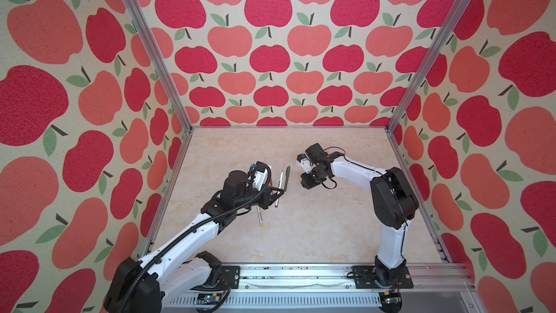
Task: Insert pens into pen caps
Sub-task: Pick up the pen cap from the center of the table, then put on the pen cap to the pen.
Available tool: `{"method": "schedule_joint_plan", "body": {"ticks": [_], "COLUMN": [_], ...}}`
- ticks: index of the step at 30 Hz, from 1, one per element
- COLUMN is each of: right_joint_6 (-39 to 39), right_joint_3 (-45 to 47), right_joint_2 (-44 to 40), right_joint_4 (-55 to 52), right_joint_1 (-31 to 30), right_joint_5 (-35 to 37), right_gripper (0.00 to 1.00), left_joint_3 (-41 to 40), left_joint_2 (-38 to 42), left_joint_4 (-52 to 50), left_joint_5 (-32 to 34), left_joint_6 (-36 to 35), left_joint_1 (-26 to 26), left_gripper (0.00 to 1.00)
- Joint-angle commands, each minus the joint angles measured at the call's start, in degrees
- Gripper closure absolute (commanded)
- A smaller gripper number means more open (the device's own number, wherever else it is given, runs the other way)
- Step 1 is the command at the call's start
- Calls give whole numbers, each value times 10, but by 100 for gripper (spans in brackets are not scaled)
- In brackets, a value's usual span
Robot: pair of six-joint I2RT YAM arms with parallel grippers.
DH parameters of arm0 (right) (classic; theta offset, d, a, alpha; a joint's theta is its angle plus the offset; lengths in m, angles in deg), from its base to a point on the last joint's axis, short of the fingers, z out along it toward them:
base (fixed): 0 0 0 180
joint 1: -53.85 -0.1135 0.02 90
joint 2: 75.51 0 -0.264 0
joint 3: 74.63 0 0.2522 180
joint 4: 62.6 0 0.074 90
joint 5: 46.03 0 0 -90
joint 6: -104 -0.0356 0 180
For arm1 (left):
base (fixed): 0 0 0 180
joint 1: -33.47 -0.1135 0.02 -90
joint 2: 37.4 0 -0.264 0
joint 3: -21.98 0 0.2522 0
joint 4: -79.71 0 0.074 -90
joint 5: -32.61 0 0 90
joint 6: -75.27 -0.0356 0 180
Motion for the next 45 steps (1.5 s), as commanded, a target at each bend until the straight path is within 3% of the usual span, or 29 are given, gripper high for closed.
{"method": "schedule_joint_plan", "body": {"ticks": [1,10,17,25,45], "right_joint_6": [-45,-129,-305,-458,-582], "right_joint_3": [19,77,159,207,261], "right_joint_2": [-42,-127,-236,-293,-284], "right_joint_4": [44,131,323,488,674], "right_joint_1": [17,55,97,106,60], "right_joint_5": [-68,-195,-284,-308,-304], "right_gripper": [90,90,90,90,92], "left_joint_3": [17,29,37,37,42], "left_joint_2": [-9,-32,-62,-106,-133], "left_joint_4": [29,39,62,146,223], "left_joint_5": [-8,-14,-22,-58,-52], "left_joint_6": [9,15,23,57,62], "left_joint_1": [3,8,21,37,53], "left_gripper": [100,100,100,100,100]}}
